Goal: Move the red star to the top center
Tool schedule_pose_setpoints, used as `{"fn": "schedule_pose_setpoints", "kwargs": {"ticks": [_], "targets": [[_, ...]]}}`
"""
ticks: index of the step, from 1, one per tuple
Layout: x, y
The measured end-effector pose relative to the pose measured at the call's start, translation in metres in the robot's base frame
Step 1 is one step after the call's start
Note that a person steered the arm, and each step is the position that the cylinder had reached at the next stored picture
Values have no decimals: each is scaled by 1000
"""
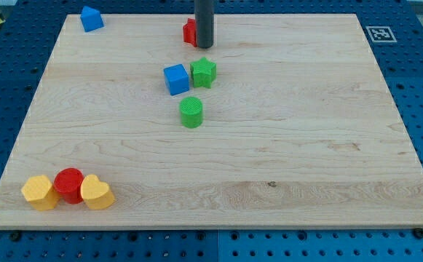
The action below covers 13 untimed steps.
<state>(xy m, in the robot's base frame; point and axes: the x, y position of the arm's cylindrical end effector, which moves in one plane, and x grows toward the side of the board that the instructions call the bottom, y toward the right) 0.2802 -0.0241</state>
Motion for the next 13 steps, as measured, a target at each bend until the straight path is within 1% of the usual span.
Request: {"fn": "schedule_pose_setpoints", "kwargs": {"ticks": [2, 3, 4, 5, 6, 7, 8, 9, 10, 11, 12, 13], "targets": [[-5, -52], [-21, -63], [-35, -57], [-35, -42], [-28, -47], [-7, -65], [14, -69], [14, -54], [7, -20], [-10, -6], [-21, -6], [-10, -4]]}}
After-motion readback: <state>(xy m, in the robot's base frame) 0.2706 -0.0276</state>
